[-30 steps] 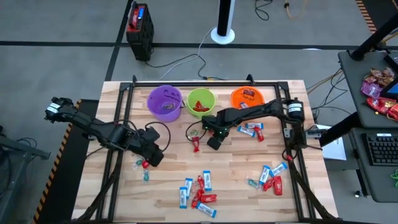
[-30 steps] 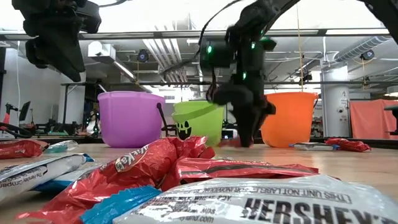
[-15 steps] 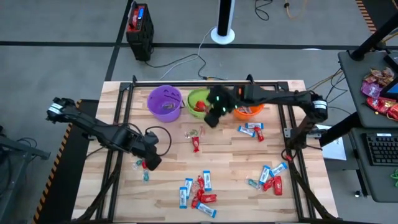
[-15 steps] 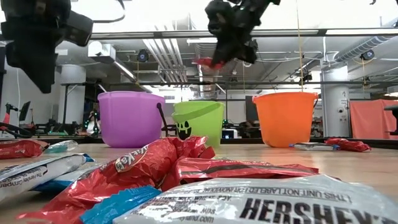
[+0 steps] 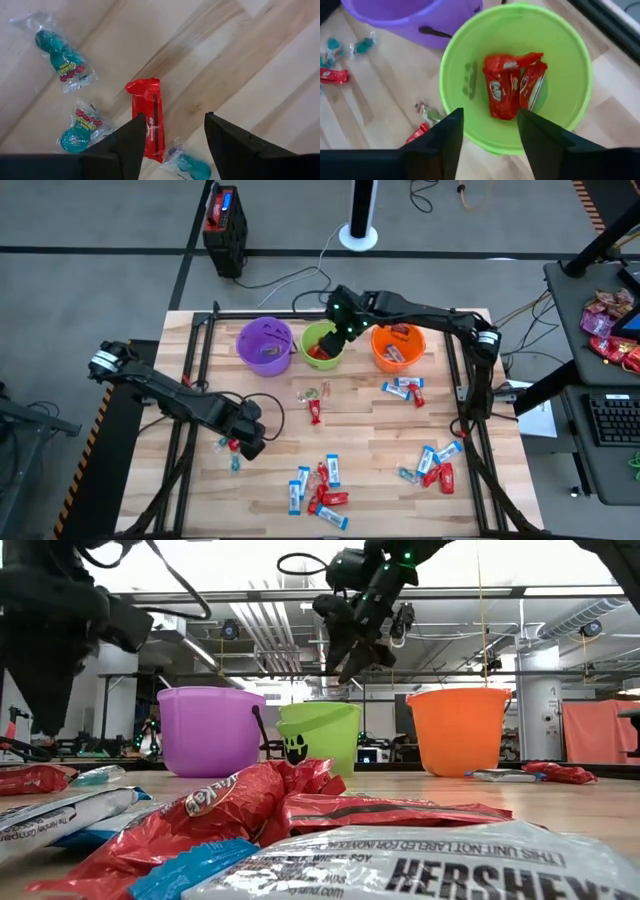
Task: Sort candy by brand, put in halloween buckets
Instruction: Put the red chocolate bar into the green bucket
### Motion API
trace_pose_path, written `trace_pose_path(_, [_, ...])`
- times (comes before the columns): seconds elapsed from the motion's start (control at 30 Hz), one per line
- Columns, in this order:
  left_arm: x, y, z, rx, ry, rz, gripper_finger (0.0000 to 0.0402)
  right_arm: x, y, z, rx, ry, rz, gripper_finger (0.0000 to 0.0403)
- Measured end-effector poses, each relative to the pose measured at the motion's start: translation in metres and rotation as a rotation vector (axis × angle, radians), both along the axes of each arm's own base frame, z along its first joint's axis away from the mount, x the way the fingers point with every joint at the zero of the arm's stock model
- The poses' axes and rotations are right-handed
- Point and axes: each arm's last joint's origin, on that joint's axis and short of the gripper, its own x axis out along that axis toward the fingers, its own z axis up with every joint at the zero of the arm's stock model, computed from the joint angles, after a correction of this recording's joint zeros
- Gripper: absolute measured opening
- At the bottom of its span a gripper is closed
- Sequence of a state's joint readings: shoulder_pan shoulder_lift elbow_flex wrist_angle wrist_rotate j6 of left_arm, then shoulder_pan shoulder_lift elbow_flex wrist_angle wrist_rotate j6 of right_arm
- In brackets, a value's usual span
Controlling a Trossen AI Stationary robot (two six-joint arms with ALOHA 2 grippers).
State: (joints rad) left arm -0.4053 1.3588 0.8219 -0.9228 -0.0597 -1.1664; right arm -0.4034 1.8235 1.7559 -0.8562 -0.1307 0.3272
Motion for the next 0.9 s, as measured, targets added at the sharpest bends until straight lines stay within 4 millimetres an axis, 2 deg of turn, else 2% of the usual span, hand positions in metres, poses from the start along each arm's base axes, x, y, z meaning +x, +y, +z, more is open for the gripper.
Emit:
trace_pose_path(0.17, [0.004,-0.002,-0.01,0.018,0.041,-0.013,0.0202,-0.001,0.001,0.02,-0.04,-0.048,0.028,0.0196])
trace_pose_path(0.4, [0.01,-0.004,-0.027,0.05,0.118,-0.008,0.0195,0.001,0.005,0.037,-0.074,-0.079,0.067,0.0188])
trace_pose_path(0.57, [0.012,-0.006,-0.038,0.04,0.183,0.047,0.0192,-0.001,0.007,0.035,-0.07,-0.046,0.084,0.0181])
trace_pose_path(0.77, [0.017,-0.007,-0.053,0.083,0.228,0.012,0.0186,-0.005,0.009,0.027,-0.049,0.01,0.093,0.018])
trace_pose_path(0.83, [0.019,-0.008,-0.056,0.082,0.234,-0.006,0.0166,-0.005,0.009,0.026,-0.047,0.015,0.096,0.018])
trace_pose_path(0.9, [0.02,-0.01,-0.058,0.081,0.237,-0.015,0.0128,-0.005,0.01,0.025,-0.043,0.023,0.098,0.018])
